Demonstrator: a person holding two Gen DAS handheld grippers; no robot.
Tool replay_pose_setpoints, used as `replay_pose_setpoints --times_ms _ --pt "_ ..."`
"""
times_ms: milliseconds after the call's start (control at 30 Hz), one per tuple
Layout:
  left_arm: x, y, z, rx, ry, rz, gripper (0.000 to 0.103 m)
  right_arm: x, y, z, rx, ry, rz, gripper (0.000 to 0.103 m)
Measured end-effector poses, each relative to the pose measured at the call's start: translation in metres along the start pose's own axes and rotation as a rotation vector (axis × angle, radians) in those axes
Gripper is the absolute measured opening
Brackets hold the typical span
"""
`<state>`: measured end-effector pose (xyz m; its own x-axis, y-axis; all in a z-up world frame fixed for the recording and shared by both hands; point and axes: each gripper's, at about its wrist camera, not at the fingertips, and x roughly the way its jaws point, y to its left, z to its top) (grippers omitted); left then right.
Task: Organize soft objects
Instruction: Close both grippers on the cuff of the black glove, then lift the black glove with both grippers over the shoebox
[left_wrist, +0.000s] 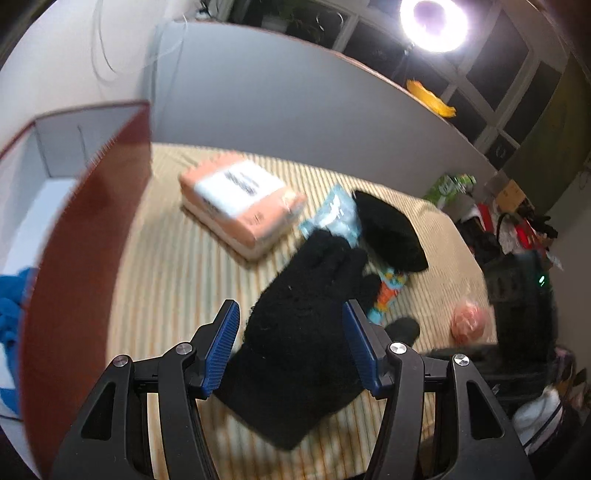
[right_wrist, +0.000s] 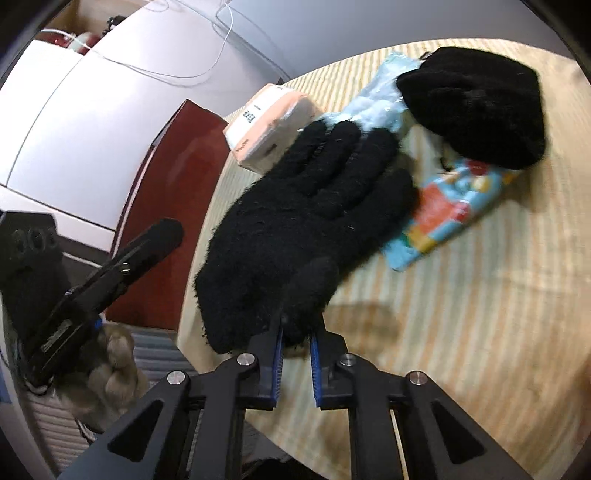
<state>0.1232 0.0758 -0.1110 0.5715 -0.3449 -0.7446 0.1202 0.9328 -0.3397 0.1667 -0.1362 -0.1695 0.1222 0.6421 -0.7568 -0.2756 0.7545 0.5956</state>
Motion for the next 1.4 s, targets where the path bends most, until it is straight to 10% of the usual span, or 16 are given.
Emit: replay_pose_setpoints --times_ms 433,567,1400 --pt "0.024 -0.025 -0.022 0.106 0.077 -0.028 0.055 -0.019 -0.029 -0.001 0.056 -0.046 -0.026 0.014" --pt "0.025 -0.026 -0.025 0.129 0.081 -0.020 0.050 -0.015 -0.030 -0.002 0.077 -0.045 0.016 0.043" --pt "0.006 -0.041 -0.035 0.154 0.029 -0.112 0.020 -0.031 0.011 -0.008 -0.034 -0.095 -0.001 0.013"
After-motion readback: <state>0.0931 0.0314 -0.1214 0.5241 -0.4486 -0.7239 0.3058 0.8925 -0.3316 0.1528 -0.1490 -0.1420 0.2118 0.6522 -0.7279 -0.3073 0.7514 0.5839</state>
